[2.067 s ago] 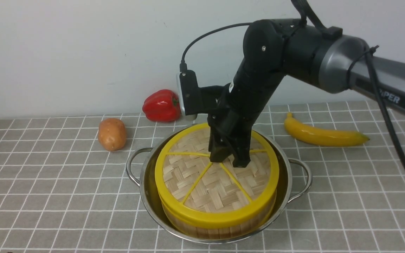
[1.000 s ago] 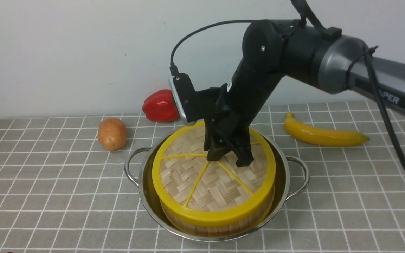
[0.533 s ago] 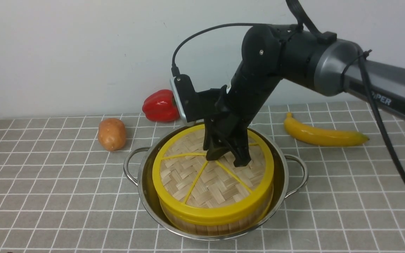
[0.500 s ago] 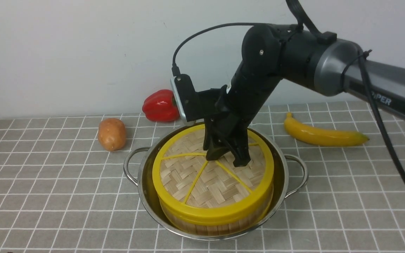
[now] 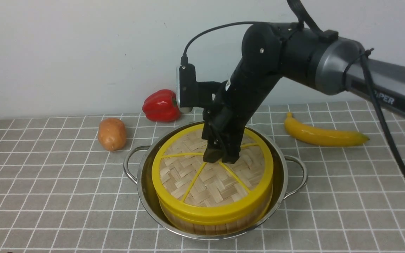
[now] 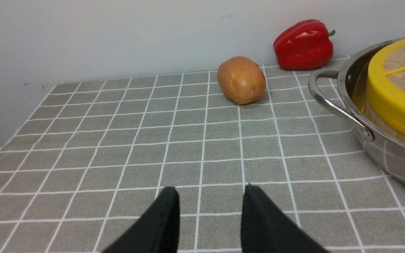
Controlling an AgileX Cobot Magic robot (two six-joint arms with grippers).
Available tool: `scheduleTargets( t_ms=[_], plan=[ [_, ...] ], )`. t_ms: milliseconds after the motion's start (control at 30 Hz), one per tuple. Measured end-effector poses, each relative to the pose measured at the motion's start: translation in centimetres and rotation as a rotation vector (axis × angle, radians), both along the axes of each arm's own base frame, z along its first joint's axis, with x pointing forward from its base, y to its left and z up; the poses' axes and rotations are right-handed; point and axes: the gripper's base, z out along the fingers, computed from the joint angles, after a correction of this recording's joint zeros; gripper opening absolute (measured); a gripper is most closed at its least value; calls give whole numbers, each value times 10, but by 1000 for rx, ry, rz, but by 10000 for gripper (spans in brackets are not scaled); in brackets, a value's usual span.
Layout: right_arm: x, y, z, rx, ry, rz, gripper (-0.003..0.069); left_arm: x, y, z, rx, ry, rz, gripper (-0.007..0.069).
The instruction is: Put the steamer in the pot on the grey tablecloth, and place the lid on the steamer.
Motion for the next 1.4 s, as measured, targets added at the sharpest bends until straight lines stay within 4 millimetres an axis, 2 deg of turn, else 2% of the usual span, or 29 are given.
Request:
scheduleTargets(
  t_ms=[33, 67, 233, 300, 367, 400, 567, 667, 767, 1200, 1333, 1400],
  plan=[
    [-4, -4, 17, 18, -20, -36, 443, 0, 0, 0, 0, 0, 0, 243],
    [-5, -5, 23, 26, -24, -49, 443, 0, 0, 0, 0, 0, 0, 243],
    [-30, -27, 93, 105, -97, -204, 412, 0, 0, 0, 0, 0, 0, 243],
    [-52, -47, 139, 189, -122, -355, 372, 0, 0, 0, 0, 0, 0, 243],
    [-63, -56, 159, 244, -135, -420, 350, 0, 0, 0, 0, 0, 0, 243],
    [-76, -65, 183, 347, -141, -513, 318, 0, 0, 0, 0, 0, 0, 243],
    [-106, -86, 235, 585, -208, -608, 223, 0, 0, 0, 0, 0, 0, 243],
    [-117, -92, 247, 638, -217, -607, 189, 0, 0, 0, 0, 0, 0, 243],
    [-121, -92, 250, 670, -184, -603, 183, 0, 0, 0, 0, 0, 0, 243],
    [-133, -79, 256, 818, 23, -553, 218, 0, 0, 0, 0, 0, 0, 243],
    [-131, -79, 259, 845, -5, -558, 230, 0, 0, 0, 0, 0, 0, 243],
    [-124, -82, 263, 867, -112, -573, 237, 0, 0, 0, 0, 0, 0, 243]
  ],
)
